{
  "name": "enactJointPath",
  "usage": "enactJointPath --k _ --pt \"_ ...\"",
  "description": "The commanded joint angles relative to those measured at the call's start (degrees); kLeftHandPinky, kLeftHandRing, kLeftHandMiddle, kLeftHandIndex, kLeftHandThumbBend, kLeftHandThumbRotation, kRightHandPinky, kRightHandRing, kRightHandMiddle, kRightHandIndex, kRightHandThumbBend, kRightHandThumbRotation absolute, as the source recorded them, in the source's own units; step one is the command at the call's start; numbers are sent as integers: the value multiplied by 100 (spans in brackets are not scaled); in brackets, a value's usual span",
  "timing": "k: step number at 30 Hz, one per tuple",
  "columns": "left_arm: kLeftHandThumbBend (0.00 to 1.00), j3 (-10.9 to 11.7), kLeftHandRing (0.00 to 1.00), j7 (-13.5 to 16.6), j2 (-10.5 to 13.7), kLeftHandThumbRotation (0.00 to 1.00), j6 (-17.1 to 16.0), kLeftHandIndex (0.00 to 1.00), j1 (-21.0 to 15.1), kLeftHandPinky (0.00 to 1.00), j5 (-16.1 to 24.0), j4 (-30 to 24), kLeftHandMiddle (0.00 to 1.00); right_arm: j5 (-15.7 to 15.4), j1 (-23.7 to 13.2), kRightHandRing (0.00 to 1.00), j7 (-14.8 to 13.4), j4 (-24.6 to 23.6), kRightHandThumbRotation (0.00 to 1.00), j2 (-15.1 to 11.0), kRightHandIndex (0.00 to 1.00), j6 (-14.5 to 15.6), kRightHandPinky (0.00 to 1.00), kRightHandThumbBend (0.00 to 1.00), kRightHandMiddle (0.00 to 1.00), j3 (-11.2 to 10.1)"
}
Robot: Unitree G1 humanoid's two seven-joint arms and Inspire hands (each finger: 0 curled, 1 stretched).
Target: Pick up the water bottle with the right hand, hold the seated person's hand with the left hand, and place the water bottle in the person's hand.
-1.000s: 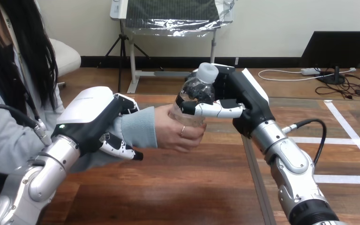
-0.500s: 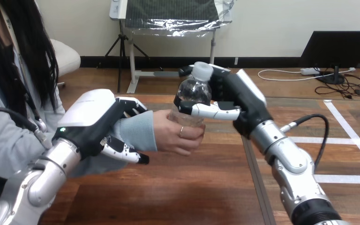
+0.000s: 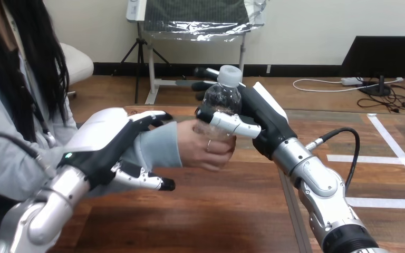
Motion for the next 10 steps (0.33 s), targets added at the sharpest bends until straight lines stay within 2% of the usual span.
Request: enactJointPath --k 1,10 --pt "100 245 89 88 -41 37 67 93 23 84 -126 -327 91 54 -342 88 -104 85 70 -109 94 -137 88 100 87 -60" --pt "100 321 92 177 -183 40 78 96 289 87 -183 -474 94 165 -358 90 -42 263 71 -167 95 -181 90 100 89 -134"
